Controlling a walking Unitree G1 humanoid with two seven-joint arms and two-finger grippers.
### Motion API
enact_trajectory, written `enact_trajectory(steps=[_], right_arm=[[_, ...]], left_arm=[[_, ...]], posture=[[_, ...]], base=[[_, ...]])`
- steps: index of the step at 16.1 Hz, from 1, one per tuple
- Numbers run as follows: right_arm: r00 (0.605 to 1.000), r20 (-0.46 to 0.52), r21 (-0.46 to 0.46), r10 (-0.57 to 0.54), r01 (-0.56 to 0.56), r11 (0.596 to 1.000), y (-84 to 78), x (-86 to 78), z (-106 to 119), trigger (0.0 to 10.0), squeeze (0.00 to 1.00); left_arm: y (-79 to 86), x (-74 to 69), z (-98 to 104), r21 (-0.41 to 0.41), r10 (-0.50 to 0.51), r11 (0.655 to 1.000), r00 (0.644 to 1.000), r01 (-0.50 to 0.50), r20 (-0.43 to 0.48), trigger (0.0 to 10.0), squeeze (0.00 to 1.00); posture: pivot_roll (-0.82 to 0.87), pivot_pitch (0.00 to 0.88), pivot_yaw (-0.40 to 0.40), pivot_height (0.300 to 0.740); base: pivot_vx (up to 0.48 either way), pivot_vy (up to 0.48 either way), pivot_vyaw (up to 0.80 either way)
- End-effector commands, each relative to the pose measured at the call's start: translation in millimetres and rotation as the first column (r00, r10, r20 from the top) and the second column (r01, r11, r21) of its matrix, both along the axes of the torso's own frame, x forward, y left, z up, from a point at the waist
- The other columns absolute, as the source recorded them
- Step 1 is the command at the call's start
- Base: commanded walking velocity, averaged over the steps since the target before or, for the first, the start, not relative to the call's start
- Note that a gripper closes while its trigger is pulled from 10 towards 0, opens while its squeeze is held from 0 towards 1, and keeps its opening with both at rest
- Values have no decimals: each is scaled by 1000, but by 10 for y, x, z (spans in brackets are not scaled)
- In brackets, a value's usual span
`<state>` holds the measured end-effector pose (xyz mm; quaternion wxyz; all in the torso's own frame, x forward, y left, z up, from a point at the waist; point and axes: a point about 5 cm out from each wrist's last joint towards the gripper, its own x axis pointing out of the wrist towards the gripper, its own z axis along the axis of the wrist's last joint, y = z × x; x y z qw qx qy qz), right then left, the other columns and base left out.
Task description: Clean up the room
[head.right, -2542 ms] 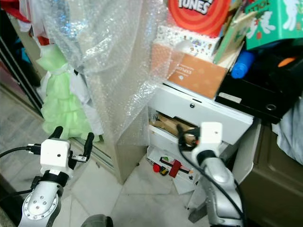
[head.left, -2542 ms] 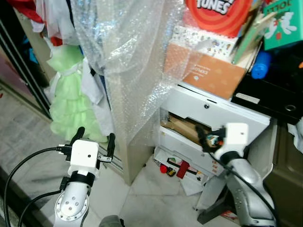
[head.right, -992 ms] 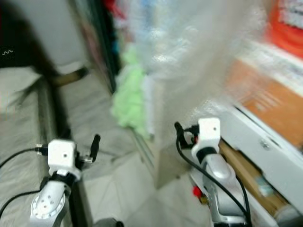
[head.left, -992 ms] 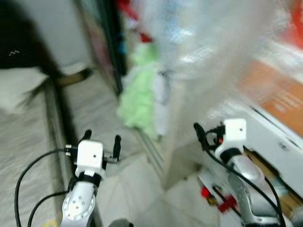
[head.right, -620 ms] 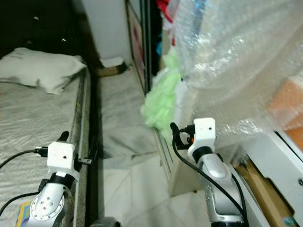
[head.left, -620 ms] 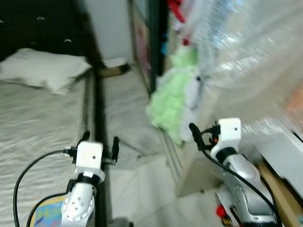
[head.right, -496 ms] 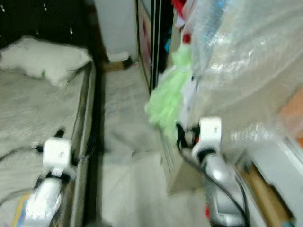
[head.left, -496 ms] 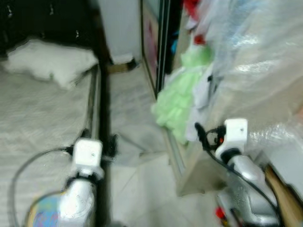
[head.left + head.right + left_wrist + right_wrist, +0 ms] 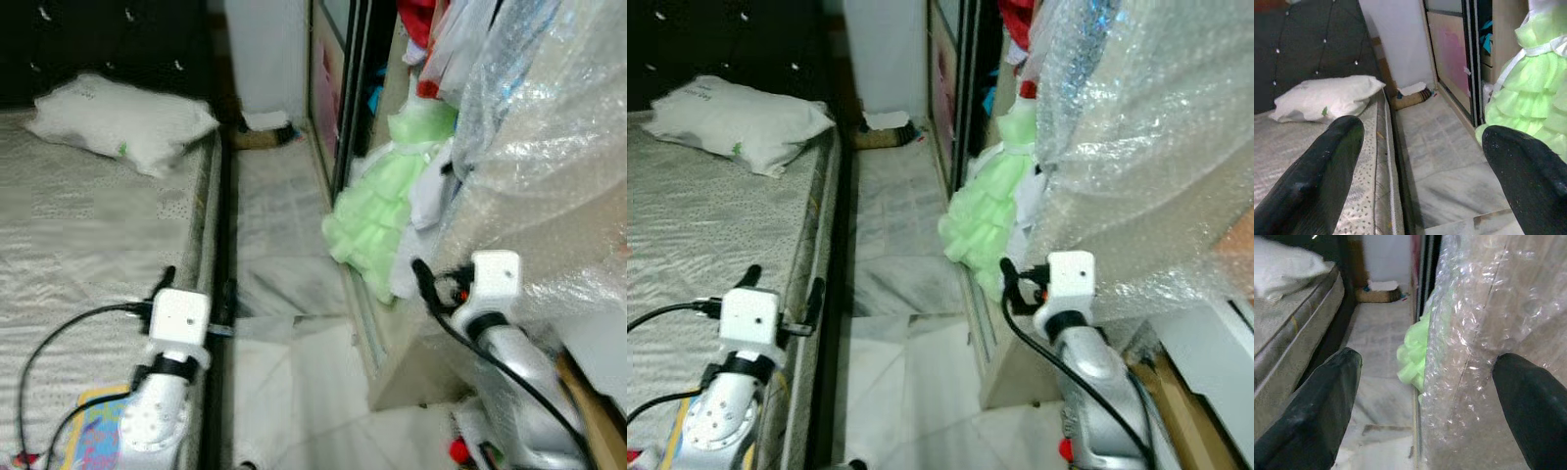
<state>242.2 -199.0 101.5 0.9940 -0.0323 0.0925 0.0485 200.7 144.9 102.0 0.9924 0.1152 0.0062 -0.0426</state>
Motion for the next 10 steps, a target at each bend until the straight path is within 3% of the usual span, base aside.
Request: enact_trajectory(steps=[1, 3, 8, 10], right_arm=[[999, -1, 9, 52, -52, 999, 7, -65, 38, 10000, 0], [1000, -11, -8, 17, -17, 1000, -157, -151, 51, 10000, 0], [998, -39, -14, 47, -47, 999, -136, -302, 32, 10000, 0], [993, -81, -54, 88, -93, 994, -158, -452, -8, 10000, 0]], left_arm=[[-15, -32, 66, 18, -31, 999, 999, 30, 10, 10000, 0], [-6, -127, 86, 32, -47, 998, 999, 47, 1, 10000, 0], [96, -244, 108, 5, 9, 1000, 1000, -8, -21, 10000, 0], [117, -239, 110, 6, 12, 1000, 1000, -12, -24, 10000, 0]], posture=[[-57, 0, -25, 740], [-71, 0, -20, 740], [-57, 0, -13, 740], [-61, 0, -15, 740]], base=[[0, 0, 800], [0, 0, 247], [0, 0, 0], [0, 0, 800]])
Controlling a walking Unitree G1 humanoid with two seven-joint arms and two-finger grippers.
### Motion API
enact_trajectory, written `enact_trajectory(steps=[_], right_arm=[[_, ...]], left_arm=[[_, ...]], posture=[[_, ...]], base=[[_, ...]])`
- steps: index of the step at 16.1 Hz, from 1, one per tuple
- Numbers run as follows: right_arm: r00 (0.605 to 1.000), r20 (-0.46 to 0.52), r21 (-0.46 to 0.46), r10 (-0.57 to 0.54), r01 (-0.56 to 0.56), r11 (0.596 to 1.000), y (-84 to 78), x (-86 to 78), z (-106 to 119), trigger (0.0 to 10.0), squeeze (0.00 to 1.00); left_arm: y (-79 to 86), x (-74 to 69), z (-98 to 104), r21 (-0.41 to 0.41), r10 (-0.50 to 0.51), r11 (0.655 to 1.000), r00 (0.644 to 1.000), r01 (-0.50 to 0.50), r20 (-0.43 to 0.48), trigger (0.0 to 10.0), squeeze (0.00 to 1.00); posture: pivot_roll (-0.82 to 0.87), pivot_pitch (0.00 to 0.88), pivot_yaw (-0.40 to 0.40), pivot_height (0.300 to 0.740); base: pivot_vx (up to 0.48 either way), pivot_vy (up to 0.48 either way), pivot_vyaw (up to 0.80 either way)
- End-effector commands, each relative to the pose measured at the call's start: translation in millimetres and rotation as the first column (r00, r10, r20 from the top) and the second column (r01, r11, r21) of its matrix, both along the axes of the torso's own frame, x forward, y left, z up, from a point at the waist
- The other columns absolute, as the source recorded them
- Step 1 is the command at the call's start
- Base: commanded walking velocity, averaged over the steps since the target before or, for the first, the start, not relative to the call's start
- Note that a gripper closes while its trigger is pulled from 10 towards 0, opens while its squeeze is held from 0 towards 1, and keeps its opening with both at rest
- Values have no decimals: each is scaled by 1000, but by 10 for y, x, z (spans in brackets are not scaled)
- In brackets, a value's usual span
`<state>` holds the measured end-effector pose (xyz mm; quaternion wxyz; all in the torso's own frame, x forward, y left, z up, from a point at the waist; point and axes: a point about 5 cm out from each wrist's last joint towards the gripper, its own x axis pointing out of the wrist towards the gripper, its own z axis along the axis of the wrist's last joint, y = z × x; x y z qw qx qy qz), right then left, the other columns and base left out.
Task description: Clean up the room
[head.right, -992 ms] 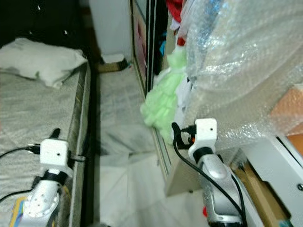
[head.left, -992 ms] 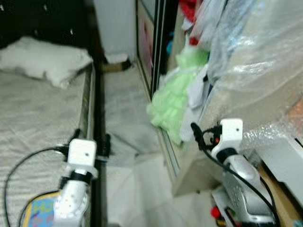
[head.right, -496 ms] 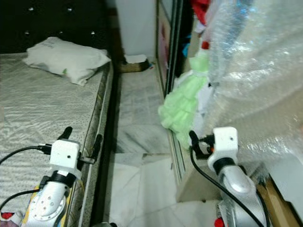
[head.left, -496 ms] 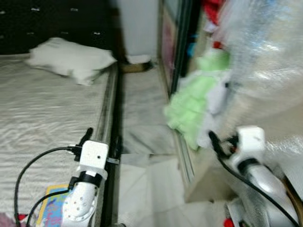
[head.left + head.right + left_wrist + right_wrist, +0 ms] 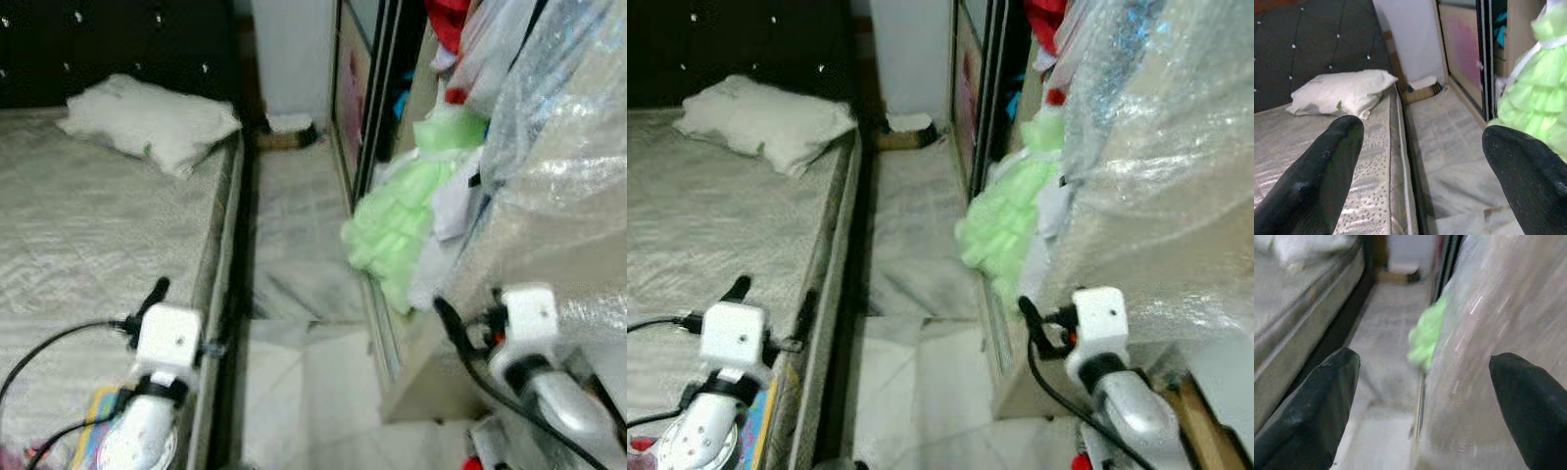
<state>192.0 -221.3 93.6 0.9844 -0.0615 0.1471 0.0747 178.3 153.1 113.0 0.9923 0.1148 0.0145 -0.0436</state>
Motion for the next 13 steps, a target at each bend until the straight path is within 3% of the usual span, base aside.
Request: enact_trajectory(steps=[1, 6, 9, 11, 13], right_arm=[[999, 26, -4, 38, -38, 999, 47, 31, 50, 10000, 0], [999, -20, -18, 28, -28, 999, -46, -28, -167, 10000, 0], [998, 4, -25, 59, -58, 998, -27, -8, -166, 10000, 0], [997, 27, -25, 76, -75, 997, -20, 42, -173, 10000, 0], [995, 60, -4, 81, -81, 997, -1, 233, -186, 10000, 0]], left_arm=[[26, -3, -2, 3, 10, 1000, 1000, -10, -6, 10000, 0], [23, 40, 7, 5, -2, 1000, 1000, 2, -3, 10000, 0], [16, 39, -6, 6, -2, 1000, 1000, 2, -8, 10000, 0], [5, 45, -8, 4, -2, 1000, 1000, 2, -7, 10000, 0], [-4, 52, -12, 3, -1, 1000, 1000, 1, -7, 10000, 0]], posture=[[-66, 0, -13, 740], [-66, 0, -8, 740], [-67, 0, -9, 740], [-65, 0, -11, 740], [-59, 0, -12, 740]], base=[[0, 0, 800], [0, 0, 800], [0, 0, 800], [0, 0, 800], [0, 0, 800]])
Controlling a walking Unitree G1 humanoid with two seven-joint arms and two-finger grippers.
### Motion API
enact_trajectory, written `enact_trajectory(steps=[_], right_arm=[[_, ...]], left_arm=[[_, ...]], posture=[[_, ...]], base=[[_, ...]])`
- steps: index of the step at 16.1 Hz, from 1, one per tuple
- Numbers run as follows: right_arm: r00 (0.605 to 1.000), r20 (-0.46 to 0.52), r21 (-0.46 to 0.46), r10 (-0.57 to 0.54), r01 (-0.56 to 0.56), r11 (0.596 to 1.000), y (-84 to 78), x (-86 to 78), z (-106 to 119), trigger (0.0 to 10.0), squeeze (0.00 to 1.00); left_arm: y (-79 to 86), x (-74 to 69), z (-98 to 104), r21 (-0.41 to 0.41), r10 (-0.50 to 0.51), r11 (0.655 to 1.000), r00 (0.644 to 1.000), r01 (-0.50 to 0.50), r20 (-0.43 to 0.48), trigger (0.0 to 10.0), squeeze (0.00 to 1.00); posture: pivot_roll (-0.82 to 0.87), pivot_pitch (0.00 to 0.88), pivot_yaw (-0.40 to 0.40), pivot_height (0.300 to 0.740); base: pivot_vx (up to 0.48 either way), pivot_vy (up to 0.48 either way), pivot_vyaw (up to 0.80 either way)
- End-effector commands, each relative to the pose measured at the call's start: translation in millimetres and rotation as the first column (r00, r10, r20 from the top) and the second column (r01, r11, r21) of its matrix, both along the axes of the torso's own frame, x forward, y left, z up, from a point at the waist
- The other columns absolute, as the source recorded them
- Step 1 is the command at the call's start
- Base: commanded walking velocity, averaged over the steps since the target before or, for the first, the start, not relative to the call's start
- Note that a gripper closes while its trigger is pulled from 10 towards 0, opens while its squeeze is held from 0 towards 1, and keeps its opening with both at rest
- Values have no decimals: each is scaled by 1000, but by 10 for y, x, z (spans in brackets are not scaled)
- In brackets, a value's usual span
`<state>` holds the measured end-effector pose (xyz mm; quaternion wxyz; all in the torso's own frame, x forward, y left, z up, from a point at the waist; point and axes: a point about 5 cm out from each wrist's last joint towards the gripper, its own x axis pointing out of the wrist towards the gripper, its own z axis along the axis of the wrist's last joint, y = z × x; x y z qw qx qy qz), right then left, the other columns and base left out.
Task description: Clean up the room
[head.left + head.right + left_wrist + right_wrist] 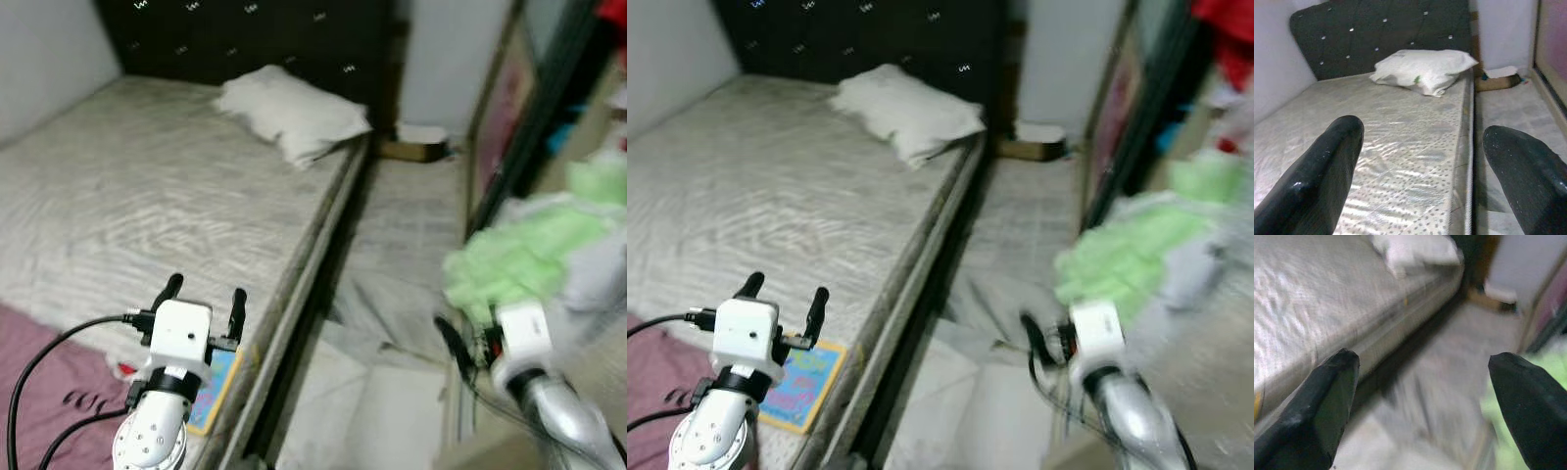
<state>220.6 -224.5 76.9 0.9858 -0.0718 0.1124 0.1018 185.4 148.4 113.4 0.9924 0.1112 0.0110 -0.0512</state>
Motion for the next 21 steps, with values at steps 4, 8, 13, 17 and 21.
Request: enact_trajectory(steps=[4, 8, 13, 17, 21], right_arm=[[990, 96, 74, 104, -111, 991, 404, 312, 193, 10000, 0], [976, 147, 95, 158, -173, 980, 658, 391, 288, 10000, 0], [973, 176, 122, 151, -174, 977, 790, 480, 401, 10000, 0], [972, 184, 135, 148, -174, 975, 853, 515, 448, 10000, 0], [971, 187, 144, 146, -174, 974, 891, 541, 465, 10000, 0]], left_arm=[[29, 12, -10, 6, 28, 1000, 1000, -28, 1, 10000, 0], [31, 44, 21, 2, 43, 999, 999, -43, 20, 10000, 0], [13, 53, -5, 10, 45, 999, 999, -45, 17, 10000, 0], [22, 57, -13, 5, 60, 998, 998, -61, 17, 10000, 0], [39, 63, -19, -27, 82, 996, 996, -81, 18, 10000, 0]], posture=[[-45, 0, -8, 740], [-37, 0, -6, 740], [-37, 0, -7, 740], [-36, 0, -8, 740], [-31, 0, -10, 740]], base=[[0, 0, 800], [0, 0, 800], [0, 0, 800], [0, 0, 800], [0, 0, 800]])
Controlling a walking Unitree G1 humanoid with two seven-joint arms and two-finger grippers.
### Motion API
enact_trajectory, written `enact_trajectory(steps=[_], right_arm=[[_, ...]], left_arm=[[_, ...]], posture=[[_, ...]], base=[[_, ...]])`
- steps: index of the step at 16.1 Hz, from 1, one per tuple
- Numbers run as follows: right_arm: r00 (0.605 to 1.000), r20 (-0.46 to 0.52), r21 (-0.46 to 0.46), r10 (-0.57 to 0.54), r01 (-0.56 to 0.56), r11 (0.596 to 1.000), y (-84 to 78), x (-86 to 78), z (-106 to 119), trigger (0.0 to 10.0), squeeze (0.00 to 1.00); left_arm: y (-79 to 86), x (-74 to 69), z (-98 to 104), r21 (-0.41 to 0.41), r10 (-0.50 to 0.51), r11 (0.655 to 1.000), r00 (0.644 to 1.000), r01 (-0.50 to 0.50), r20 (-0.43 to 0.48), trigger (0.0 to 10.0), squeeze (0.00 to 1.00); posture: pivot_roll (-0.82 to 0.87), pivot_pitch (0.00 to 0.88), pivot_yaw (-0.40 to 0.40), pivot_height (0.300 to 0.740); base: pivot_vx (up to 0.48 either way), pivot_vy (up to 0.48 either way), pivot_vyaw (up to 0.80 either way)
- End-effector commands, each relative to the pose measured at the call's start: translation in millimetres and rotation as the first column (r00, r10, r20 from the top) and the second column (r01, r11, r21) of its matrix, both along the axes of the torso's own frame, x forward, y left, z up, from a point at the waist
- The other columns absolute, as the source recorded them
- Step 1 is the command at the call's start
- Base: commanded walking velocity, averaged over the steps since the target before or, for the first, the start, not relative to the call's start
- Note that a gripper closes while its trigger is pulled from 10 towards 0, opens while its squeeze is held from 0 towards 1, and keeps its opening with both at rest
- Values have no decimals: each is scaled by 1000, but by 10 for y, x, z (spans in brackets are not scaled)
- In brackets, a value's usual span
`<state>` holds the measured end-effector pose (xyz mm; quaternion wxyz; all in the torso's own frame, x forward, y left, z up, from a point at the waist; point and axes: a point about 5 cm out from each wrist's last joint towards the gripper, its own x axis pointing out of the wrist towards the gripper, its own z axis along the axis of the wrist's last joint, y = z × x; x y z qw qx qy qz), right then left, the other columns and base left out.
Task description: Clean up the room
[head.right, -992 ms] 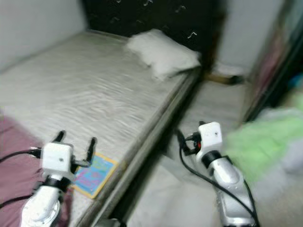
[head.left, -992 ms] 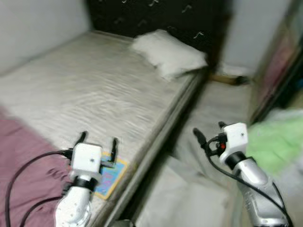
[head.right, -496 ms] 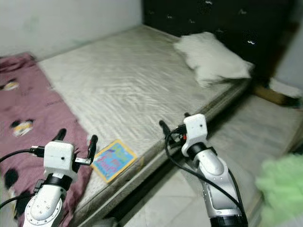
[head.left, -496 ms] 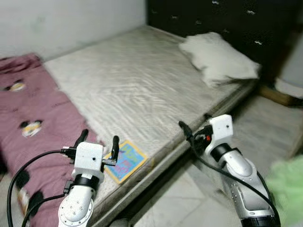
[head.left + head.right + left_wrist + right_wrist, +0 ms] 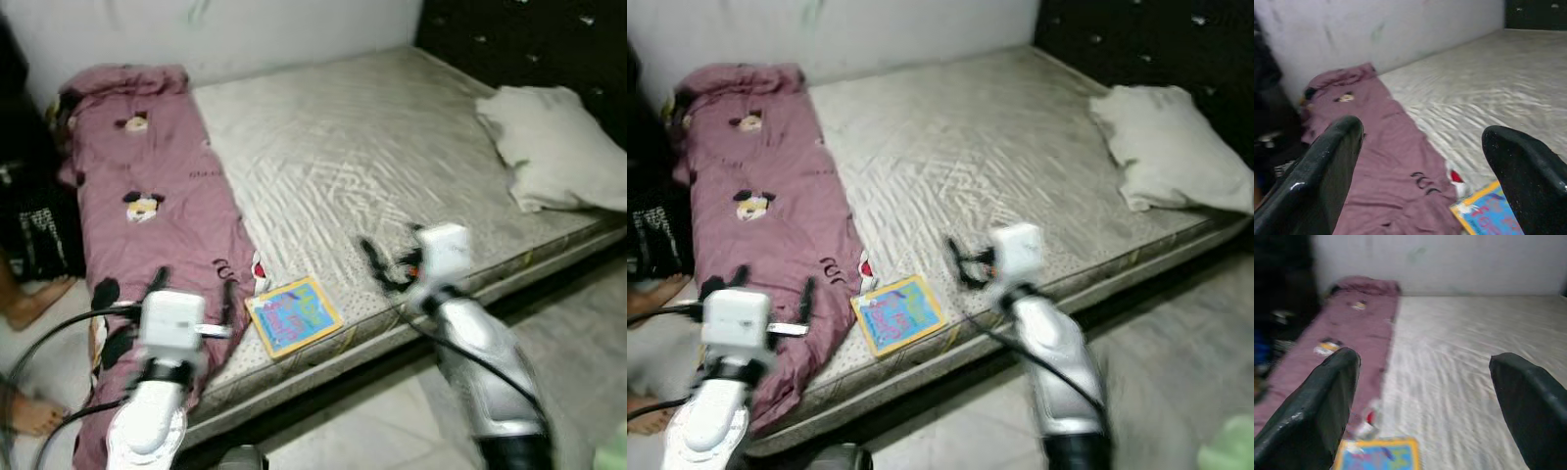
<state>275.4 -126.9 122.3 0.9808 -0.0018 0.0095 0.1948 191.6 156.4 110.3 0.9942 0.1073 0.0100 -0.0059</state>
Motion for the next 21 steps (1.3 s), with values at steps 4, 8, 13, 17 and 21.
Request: enact_trajectory(steps=[4, 8, 13, 17, 21], right_arm=[[1000, 1, -4, -24, 24, 1000, -42, 20, 22, 10000, 0], [1000, -1, -2, -22, 22, 1000, -33, 35, 13, 10000, 0], [1000, -6, 1, -19, 19, 1000, -27, 55, -10, 10000, 0], [1000, -7, 3, -22, 22, 1000, -34, 70, -26, 10000, 0], [999, -9, 11, -34, 34, 999, -49, 75, -35, 10000, 0]], left_arm=[[-26, 26, 13, -8, 17, 1000, 1000, -17, 5, 10000, 0], [-32, 40, 3, -19, 10, 1000, 1000, -10, 1, 10000, 0], [-47, 59, -5, -27, -8, 1000, 1000, 8, -2, 10000, 0], [-51, 67, -7, -26, -14, 1000, 1000, 14, -3, 10000, 0], [-66, 74, -5, -17, -25, 1000, 1000, 25, -3, 10000, 0]], posture=[[-28, 0, -12, 740], [-27, 0, -17, 740], [-26, 0, -18, 740], [-27, 0, -18, 740], [-29, 0, -15, 740]], base=[[0, 0, 800], [0, 0, 800], [0, 0, 800], [0, 0, 613], [0, 0, 0]])
